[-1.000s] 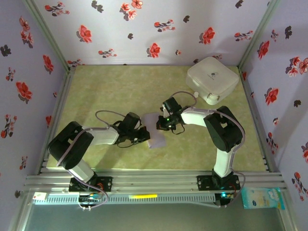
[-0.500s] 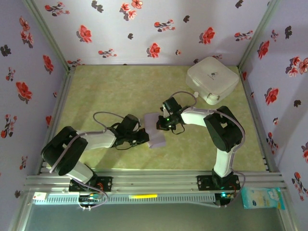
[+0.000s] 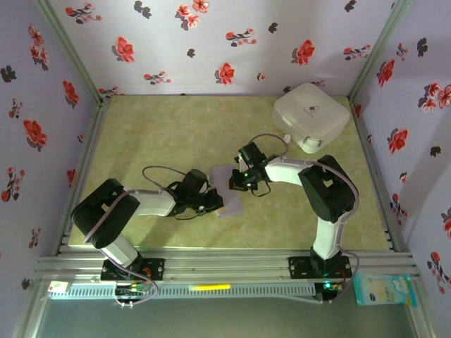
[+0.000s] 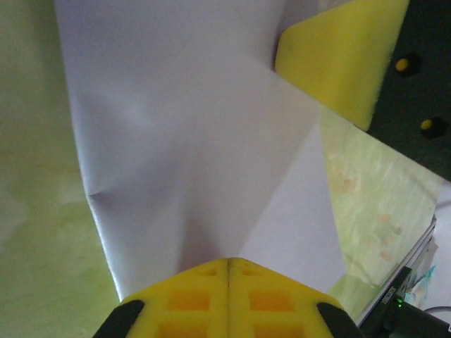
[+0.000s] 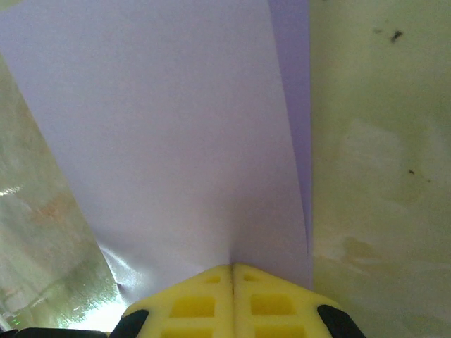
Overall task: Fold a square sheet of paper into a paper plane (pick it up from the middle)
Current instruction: First fold the square sheet of paper in half at the center of the table.
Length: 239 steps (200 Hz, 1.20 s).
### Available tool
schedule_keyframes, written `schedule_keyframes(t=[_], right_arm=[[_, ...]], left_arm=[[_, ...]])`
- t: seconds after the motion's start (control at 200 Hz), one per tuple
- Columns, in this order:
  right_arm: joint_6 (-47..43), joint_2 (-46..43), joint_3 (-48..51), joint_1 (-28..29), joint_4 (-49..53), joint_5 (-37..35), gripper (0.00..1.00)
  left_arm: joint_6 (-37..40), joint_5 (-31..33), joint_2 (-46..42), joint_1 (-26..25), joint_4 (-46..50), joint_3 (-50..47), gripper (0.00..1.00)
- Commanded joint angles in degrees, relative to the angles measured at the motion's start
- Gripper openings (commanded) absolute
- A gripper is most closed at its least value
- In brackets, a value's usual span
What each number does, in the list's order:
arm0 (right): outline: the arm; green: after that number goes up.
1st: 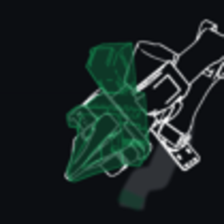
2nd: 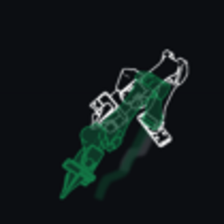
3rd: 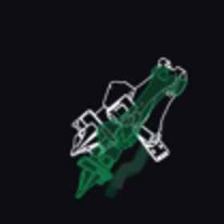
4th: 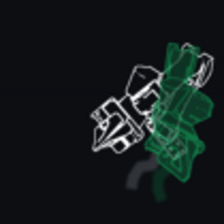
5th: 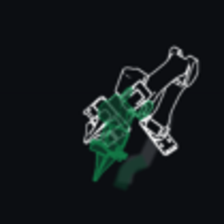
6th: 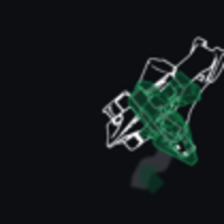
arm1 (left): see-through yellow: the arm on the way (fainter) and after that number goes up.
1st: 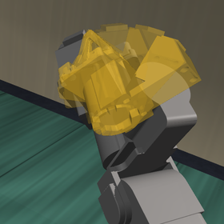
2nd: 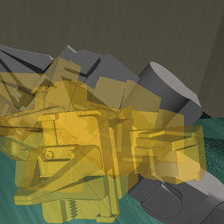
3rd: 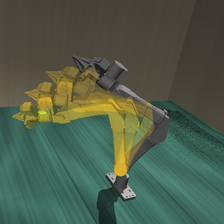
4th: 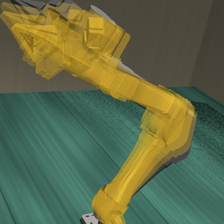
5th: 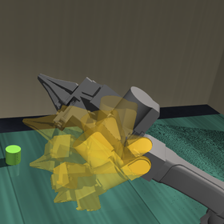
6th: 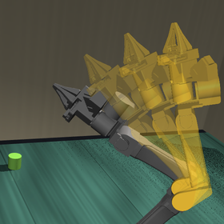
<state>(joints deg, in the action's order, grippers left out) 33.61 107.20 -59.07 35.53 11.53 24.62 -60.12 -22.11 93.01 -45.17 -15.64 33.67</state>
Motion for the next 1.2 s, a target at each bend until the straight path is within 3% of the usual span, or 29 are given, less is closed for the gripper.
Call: schedule_keyframes(t=[0.0,0.27,0.5,0.785,1.19], right_arm=[[0.5,1.9,3.2,-0.2,5.5,-7.5,0.0],[0.3,2.1,3.1,-0.3,5.8,-7.8,0.0],[0.2,1.9,3.1,-0.3,6.0,-7.9,0.0],[0.3,1.7,3.2,-0.2,6.0,-8.0,0.0],[0.3,2.1,3.4,-0.2,5.5,-7.7,0.0]], left_arm=[[-0.1,-0.7,-0.2,-0.5,0.9,-2.7,0.0],[0.9,0.4,-2.5,-1.1,3.1,-6.4,0.0],[3.5,1.3,-4.4,-2.9,9.1,-4.0,0.0],[3.3,3.7,-8.7,-2.9,9.4,-0.7,0.0],[2.5,3.3,-2.4,-2.5,5.3,0.8,0.0]])
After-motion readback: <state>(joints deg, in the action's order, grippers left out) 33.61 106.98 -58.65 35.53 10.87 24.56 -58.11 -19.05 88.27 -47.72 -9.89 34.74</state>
